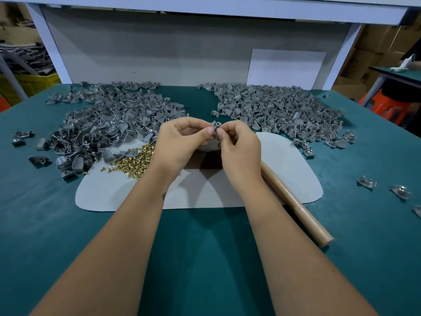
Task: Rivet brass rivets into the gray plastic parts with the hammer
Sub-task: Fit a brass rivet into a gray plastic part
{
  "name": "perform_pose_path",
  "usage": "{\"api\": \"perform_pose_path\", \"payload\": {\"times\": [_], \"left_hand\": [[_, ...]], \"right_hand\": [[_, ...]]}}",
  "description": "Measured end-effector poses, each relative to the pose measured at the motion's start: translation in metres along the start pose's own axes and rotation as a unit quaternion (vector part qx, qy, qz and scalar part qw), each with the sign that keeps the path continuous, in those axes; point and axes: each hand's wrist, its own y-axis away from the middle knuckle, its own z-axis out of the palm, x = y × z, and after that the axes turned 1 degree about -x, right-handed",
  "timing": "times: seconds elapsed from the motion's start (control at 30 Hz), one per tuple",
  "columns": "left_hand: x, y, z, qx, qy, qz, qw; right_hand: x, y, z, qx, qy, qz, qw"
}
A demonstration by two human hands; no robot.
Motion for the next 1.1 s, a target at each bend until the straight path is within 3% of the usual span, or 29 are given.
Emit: {"api": "perform_pose_path", "payload": {"times": [0.37,0.6,1.1], "left_hand": [[-0.0007,-0.0018,-0.0057,-0.004,-0.063,-0.029,0.998],[-0.0007,-0.0004,0.0005,-0.015,-0.201,-0.012,0.979],[-0.0029,-0.0007,-0.0018,-0.009,-0.228,0.053,0.972]], "right_hand": [[-0.0047,0.0001,-0.0002,-0.017,-0.015,0.013,1.000],[-0.0019,-0.0010,0.0002,-0.013,-0.006,0.003,1.000],[-0.0010,-0.0001,0.0007,-0.033,0.024,0.008,0.999]]}}
